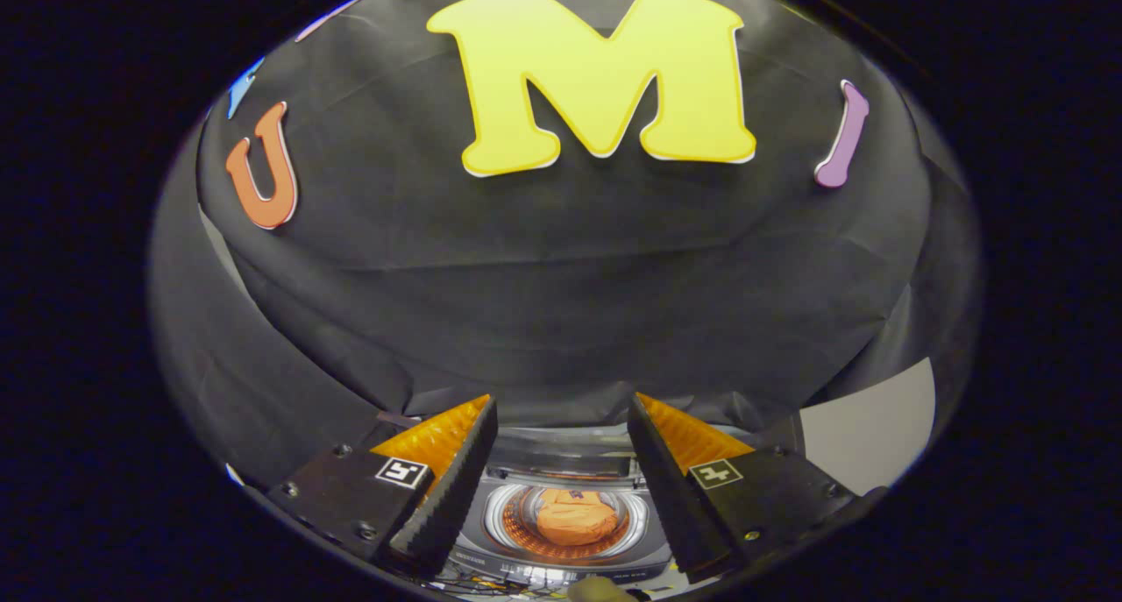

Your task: Put the clothes into the washing machine and then close the washing machine lid.

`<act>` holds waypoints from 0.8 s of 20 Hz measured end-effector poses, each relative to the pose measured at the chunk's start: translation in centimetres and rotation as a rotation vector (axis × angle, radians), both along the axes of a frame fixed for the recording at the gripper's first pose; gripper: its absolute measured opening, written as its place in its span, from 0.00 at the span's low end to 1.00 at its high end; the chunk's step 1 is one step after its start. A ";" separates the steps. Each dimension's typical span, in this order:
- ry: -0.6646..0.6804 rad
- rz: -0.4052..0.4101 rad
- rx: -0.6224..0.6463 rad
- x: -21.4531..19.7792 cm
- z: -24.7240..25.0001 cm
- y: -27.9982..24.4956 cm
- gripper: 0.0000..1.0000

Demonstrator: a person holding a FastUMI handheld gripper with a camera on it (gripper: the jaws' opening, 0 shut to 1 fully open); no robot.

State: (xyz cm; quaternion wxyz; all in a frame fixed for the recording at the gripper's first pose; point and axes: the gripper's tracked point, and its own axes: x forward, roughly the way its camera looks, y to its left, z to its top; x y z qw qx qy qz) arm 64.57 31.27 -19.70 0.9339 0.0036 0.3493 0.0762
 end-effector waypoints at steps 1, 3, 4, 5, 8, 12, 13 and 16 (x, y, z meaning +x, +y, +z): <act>0.010 0.001 -0.002 0.6 -0.6 0.2 0.93; 0.028 -0.003 -0.010 1.4 -1.7 0.3 0.93; 0.035 -0.004 -0.016 2.0 -2.3 0.4 0.93; 0.038 -0.008 -0.027 2.4 -3.0 0.5 0.93; 0.072 -0.041 -0.050 3.2 -5.1 0.2 0.94; 0.102 -0.059 -0.066 3.7 -7.7 -0.2 0.93; 0.111 -0.063 -0.074 3.5 -8.3 -0.3 0.93; 0.104 -0.081 -0.044 3.3 -8.9 -0.3 0.94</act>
